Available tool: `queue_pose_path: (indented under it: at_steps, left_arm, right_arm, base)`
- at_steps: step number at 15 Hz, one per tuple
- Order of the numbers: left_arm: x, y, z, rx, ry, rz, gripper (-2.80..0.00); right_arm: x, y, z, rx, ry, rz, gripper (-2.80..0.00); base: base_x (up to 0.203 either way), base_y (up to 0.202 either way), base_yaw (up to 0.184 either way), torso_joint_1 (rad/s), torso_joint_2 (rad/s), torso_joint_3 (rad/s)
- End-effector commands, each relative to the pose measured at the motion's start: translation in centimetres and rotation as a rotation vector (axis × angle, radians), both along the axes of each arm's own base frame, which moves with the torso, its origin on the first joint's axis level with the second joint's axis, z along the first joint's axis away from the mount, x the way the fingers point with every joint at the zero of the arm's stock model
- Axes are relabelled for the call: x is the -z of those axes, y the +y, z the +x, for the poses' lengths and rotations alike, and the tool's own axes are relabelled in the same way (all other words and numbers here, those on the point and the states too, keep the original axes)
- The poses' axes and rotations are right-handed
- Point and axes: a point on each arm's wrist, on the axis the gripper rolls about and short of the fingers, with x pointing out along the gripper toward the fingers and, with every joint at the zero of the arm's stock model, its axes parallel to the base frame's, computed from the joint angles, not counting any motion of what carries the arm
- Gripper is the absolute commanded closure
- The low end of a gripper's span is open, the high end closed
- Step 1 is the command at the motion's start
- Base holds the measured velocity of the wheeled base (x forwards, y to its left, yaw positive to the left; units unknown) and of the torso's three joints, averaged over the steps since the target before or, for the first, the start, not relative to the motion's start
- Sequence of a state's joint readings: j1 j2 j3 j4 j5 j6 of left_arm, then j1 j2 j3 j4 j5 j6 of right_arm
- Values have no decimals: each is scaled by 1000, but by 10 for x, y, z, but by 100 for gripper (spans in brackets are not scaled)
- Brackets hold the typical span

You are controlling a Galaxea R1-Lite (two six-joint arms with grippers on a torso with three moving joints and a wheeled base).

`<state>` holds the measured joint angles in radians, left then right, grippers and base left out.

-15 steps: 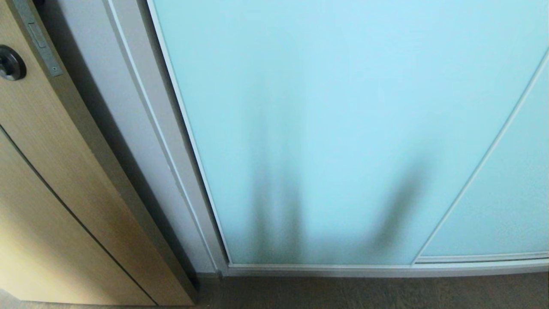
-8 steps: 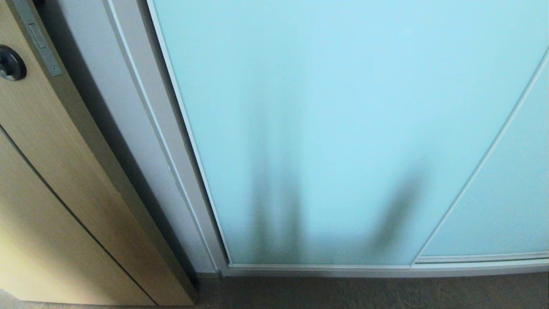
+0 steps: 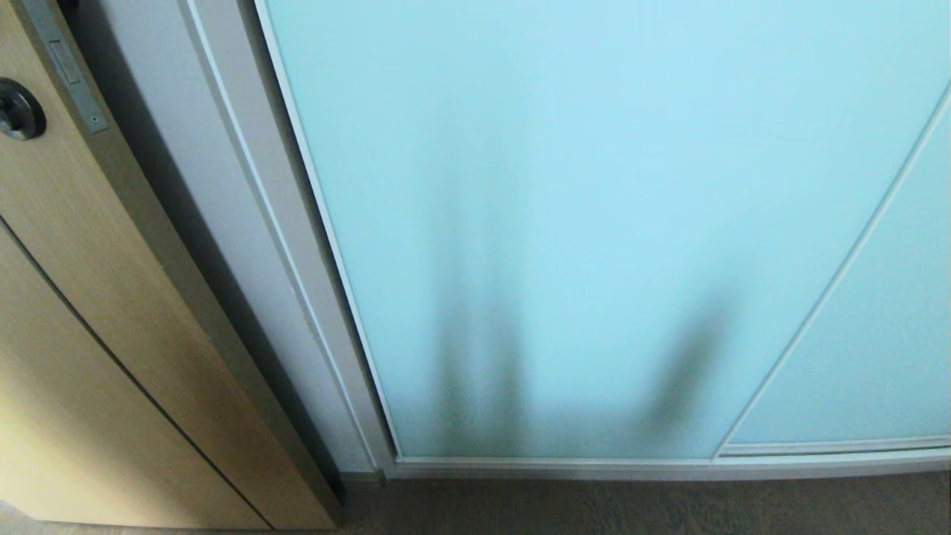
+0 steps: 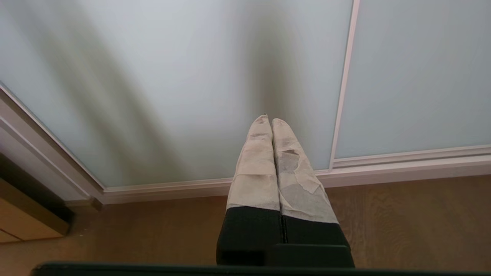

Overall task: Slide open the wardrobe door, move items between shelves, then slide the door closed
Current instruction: Open the door

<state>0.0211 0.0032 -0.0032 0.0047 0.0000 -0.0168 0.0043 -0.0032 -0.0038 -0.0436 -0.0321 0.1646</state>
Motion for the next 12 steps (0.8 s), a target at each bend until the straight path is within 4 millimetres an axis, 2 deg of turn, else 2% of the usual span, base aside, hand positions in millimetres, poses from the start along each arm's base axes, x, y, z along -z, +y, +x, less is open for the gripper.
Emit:
queue_pose_path:
  at_steps: [1,5,12]
  left_arm:
    - [0,0,0,0,1,0,0]
    - [0,0,0,0,1,0,0]
    - [0,0,0,0,1,0,0]
  right_arm:
    - [1,0,0,6,6,-42,0]
    - [5,0,0,4,48,-158,0]
    - [6,0,0,-3,52,-179,0]
  base:
    - [0,0,0,0,0,0]
    - [0,0,0,0,0,0]
    - [0,0,0,0,0,0]
